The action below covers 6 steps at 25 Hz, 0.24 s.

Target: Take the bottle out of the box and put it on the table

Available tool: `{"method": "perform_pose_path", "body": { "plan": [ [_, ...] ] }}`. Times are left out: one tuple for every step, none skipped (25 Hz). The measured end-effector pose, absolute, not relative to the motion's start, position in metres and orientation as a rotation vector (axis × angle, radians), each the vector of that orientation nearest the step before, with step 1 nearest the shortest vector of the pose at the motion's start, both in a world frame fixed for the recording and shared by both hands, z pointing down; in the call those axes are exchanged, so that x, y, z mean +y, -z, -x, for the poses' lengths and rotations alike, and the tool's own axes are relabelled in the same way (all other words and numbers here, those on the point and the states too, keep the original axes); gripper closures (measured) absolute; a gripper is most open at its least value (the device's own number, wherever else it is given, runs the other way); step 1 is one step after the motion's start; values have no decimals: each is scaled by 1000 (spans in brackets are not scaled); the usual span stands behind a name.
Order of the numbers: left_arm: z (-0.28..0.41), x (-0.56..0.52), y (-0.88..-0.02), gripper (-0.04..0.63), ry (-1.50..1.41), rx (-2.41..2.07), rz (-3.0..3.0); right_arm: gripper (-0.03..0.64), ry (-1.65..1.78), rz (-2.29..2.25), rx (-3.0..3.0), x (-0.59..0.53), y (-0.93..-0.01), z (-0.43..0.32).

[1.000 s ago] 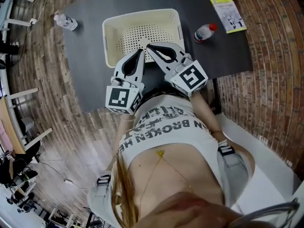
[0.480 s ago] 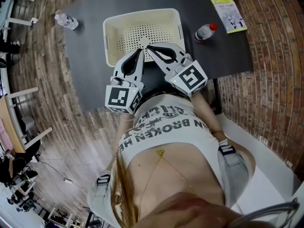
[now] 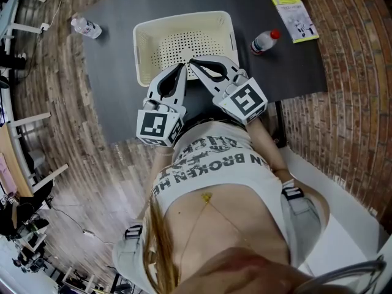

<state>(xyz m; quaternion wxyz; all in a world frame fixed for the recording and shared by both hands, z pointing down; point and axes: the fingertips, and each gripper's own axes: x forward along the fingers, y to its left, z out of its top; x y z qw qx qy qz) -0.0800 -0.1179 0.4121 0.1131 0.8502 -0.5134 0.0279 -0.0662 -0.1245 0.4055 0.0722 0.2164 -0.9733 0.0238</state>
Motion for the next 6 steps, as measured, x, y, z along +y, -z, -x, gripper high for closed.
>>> {"method": "perform_pose_path", "body": {
  "plan": [
    [80, -118, -412, 591, -83, -1505, -2494, 609, -74, -651, -2921, -125, -406, 66],
    [80, -118, -413, 591, -83, -1504, -2494, 609, -76, -651, -2918, -125, -407, 66],
    [79, -117, -413, 591, -83, -1503, -2493, 609, -77, -650, -2915, -124, -407, 66],
    [79, -117, -413, 591, -84, -1502, -2492, 609, -77, -648, -2913, -124, -408, 66],
    [79, -116, -413, 591, -85, -1502, -2491, 609, -77, -647, -2911, -124, -409, 65],
    [78, -116, -414, 591, -86, -1502, -2491, 609, -77, -646, -2910, -123, -409, 65]
  ]
}}
